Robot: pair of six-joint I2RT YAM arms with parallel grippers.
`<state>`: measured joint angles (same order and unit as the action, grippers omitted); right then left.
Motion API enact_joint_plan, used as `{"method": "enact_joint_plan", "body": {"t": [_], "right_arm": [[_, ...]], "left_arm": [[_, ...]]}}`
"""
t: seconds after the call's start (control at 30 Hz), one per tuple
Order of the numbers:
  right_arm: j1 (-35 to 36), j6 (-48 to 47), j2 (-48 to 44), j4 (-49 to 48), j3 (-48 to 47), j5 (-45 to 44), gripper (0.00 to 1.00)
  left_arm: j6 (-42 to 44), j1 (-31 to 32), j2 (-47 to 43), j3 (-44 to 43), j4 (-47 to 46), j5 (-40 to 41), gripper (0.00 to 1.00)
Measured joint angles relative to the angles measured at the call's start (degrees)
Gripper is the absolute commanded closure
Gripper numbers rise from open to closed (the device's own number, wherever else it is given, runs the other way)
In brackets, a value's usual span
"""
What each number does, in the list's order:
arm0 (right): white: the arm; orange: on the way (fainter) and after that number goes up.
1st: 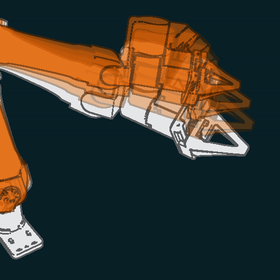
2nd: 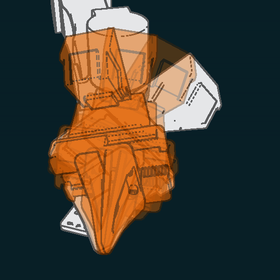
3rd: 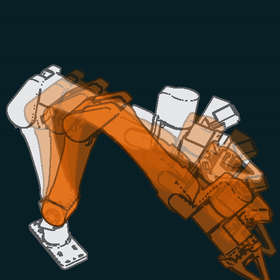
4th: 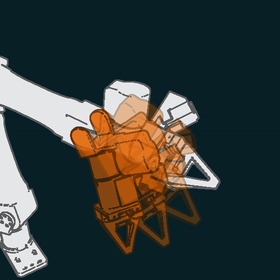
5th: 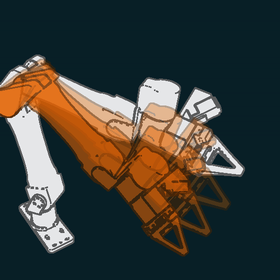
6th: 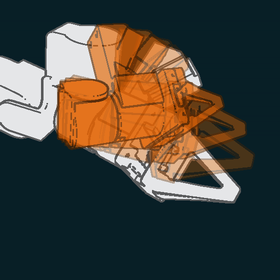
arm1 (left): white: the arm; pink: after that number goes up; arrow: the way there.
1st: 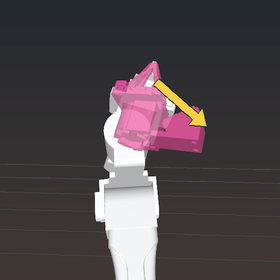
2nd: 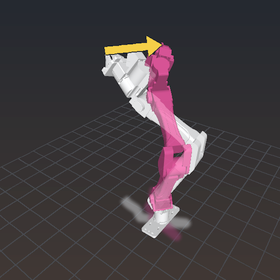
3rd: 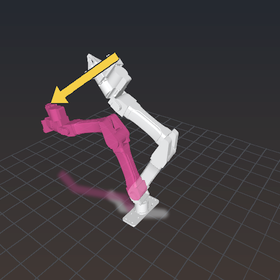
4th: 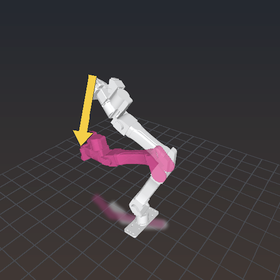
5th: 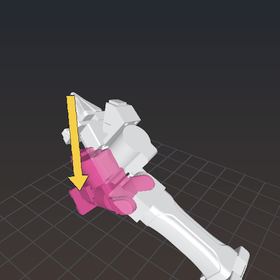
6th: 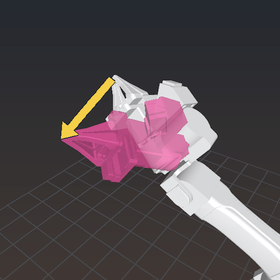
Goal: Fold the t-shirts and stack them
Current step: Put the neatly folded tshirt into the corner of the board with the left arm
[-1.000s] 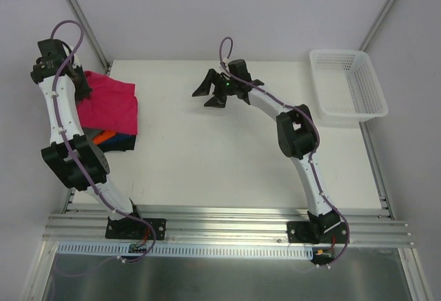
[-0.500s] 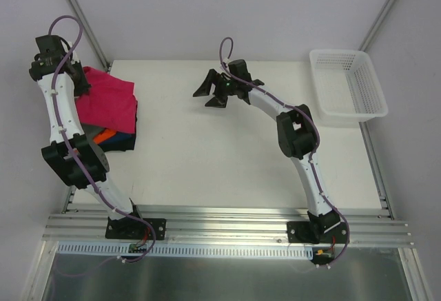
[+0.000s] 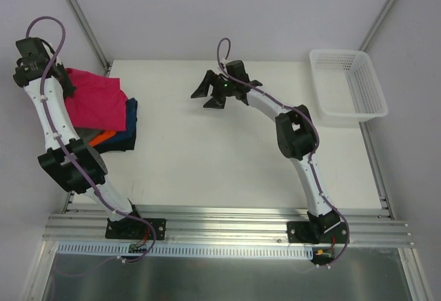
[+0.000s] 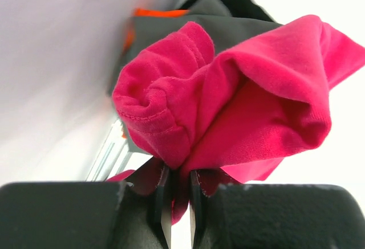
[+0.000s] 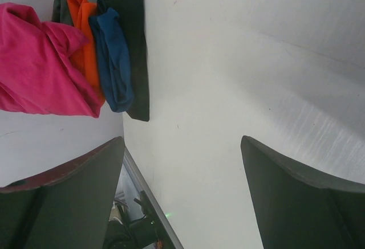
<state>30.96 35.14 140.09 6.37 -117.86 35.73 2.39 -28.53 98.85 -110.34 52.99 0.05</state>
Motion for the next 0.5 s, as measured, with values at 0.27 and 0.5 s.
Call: {"method": "enact_joint_plan", "body": {"t": [0.27,0.5], "right_arm": [[0.74,-0.04,-0.57,-0.26,0.94,-0.11,0.13],[0.74,-0.02,-0.81,-0.5,3.48,-0.11,0.13]], "left_arm": [[-0.28,-3.67,-0.07,0.76,-0.26,0.44,1.0],[-0.22,0.83,5.05,0.68,-0.98,-0.11,1.0]]}}
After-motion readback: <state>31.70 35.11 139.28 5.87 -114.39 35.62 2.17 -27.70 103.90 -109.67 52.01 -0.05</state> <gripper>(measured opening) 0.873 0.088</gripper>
